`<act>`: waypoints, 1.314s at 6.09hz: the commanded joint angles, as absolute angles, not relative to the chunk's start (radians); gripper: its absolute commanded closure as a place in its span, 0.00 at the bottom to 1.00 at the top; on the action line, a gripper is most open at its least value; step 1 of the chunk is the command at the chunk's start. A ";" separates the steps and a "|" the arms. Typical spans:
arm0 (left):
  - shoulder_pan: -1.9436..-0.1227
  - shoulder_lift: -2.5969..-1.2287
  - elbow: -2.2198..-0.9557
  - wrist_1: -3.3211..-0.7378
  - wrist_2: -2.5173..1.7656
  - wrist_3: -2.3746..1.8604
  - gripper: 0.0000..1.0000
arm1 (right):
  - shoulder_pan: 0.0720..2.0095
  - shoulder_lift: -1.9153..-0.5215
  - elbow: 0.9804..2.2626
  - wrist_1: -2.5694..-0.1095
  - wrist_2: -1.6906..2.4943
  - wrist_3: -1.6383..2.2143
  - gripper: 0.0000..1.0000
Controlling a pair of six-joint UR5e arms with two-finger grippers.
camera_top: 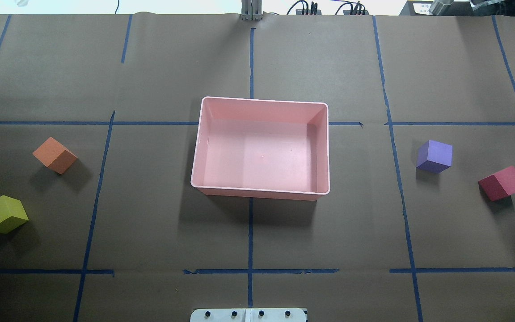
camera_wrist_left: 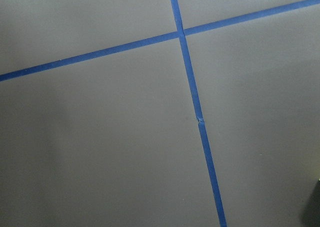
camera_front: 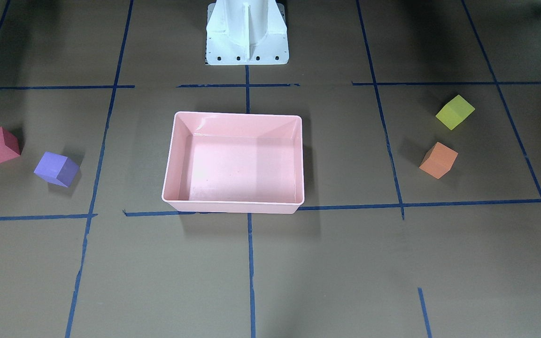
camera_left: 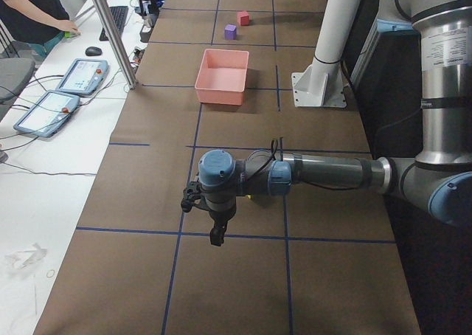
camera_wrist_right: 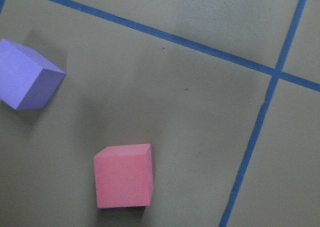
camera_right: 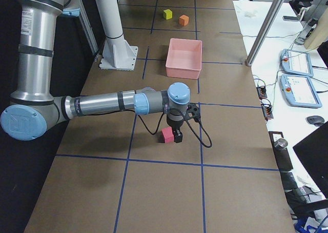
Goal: Place blocks into pink bin with both arms
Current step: 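Move the right gripper toward the red-pink cube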
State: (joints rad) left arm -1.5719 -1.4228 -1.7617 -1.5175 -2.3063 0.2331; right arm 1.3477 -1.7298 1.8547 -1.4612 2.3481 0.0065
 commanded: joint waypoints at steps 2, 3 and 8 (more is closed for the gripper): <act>-1.572 -1.422 -1.763 -1.519 -2.307 0.233 0.00 | 1.182 -1.766 1.738 -1.034 2.301 0.352 0.00; -1.572 -1.422 -1.763 -1.519 -2.307 0.233 0.00 | 1.125 -1.767 1.711 -0.938 2.271 0.442 0.00; -1.572 -1.422 -1.763 -1.519 -2.307 0.233 0.00 | 0.968 -1.766 1.626 -0.911 2.126 0.469 0.16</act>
